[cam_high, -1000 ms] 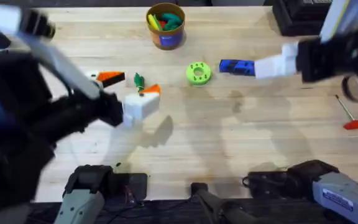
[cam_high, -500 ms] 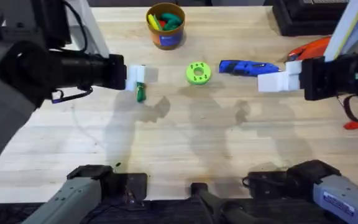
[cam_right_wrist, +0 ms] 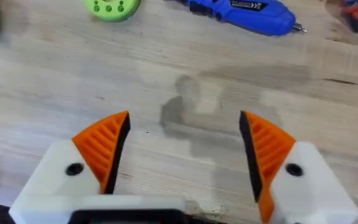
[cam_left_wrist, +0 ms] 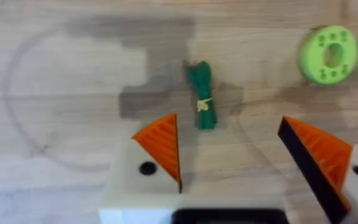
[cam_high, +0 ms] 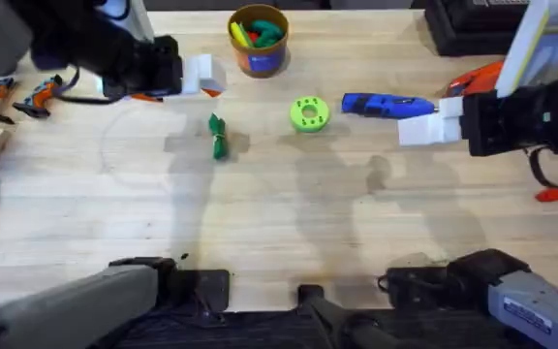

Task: Pick up the gripper from the table and insert it into the empty holder that is missing its gripper. Then pick up a screw, insert it into the mounting hole, and use the screwdriver to tighten it. Finally, clean up the table by picking up the vegetable and placing it into the bucket.

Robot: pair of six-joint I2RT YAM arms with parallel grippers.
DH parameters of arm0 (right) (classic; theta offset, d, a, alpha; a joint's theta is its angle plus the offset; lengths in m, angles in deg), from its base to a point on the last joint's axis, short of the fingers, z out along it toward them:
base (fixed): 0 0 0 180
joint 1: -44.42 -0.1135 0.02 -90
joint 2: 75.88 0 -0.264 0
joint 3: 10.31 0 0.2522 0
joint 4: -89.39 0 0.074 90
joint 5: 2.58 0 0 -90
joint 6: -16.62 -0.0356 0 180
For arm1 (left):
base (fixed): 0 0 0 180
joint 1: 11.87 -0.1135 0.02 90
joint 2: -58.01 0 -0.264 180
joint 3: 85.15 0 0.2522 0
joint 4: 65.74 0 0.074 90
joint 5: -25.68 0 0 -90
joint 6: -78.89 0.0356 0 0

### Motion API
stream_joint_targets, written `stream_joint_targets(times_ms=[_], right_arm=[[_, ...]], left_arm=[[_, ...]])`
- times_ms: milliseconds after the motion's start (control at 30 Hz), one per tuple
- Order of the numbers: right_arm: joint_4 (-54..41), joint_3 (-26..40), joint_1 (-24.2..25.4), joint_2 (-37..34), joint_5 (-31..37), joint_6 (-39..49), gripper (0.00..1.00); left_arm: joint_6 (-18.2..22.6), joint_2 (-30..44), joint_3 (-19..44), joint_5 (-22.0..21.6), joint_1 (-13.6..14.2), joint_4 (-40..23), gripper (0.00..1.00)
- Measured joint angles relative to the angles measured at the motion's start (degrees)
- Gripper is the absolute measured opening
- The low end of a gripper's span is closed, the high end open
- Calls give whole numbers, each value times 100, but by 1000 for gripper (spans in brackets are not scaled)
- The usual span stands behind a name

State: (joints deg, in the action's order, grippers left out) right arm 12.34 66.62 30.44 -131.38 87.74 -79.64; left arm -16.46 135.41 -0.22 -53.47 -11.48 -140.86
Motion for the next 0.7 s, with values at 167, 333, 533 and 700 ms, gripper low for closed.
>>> stream_joint_targets(times_ms=[167,333,533,700], right_arm=[[-2,0,0,0,0,0,990],[-2,0,0,0,0,0,991],[-2,0,0,0,0,0,991],[-2,0,0,0,0,-1,992]], left_arm=[[-689,772,250,-629,261,-282,985],[-1194,1349,250,-869,601,-261,985],[-1409,2044,250,-922,836,-195,985],[-1413,2564,250,-924,836,35,985]])
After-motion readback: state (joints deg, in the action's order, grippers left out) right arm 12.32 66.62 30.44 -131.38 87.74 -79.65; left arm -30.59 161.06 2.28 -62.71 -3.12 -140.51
